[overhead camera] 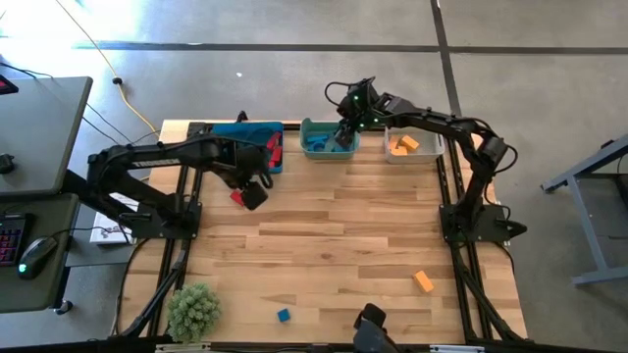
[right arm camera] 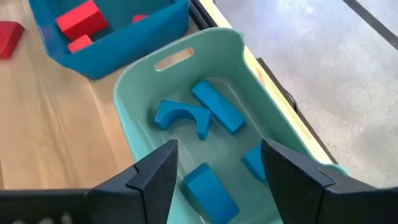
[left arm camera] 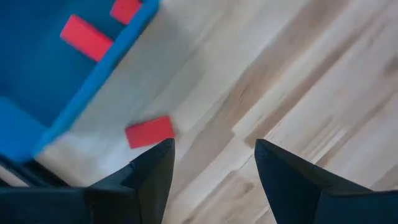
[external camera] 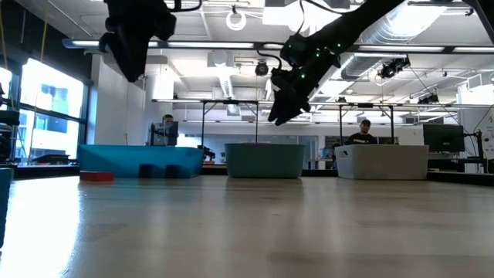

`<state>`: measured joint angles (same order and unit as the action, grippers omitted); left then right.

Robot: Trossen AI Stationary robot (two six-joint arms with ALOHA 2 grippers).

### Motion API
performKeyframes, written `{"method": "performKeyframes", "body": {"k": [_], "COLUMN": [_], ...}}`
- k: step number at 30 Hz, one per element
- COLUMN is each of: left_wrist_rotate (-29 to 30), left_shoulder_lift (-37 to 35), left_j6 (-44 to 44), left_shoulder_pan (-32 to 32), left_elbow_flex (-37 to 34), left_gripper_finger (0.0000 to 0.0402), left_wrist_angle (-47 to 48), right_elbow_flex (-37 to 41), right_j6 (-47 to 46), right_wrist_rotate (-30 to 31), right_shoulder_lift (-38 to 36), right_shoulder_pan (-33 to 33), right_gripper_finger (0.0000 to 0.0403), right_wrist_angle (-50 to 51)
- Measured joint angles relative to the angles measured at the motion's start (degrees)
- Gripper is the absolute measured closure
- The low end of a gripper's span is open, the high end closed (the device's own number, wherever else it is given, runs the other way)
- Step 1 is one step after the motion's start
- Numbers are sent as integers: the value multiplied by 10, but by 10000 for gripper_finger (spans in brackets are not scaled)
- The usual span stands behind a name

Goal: Sort & place blocks by color
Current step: Put the red block into the blue bin

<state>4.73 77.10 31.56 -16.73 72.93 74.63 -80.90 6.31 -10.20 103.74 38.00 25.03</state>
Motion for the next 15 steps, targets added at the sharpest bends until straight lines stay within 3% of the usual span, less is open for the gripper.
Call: {"method": "performKeyframes", "body": {"k": [8,15], "left_wrist_rotate": [8,30], "left_shoulder_lift": [46,80], "left_j6": [-259,-408], "left_shoulder_pan": [5,2], "left_elbow_flex": [0,-6], "left_gripper_finger": [188,188], "left_wrist_angle": [51,51], "right_elbow_flex": [0,0], "right_j6": [-34,-64], "right_wrist_rotate": [1,-1], "right_shoulder_lift": [-4,-4], "right_shoulder_pan": [-2,-2], "right_gripper_finger": [187,187], "right_wrist_angle": [0,0]}}
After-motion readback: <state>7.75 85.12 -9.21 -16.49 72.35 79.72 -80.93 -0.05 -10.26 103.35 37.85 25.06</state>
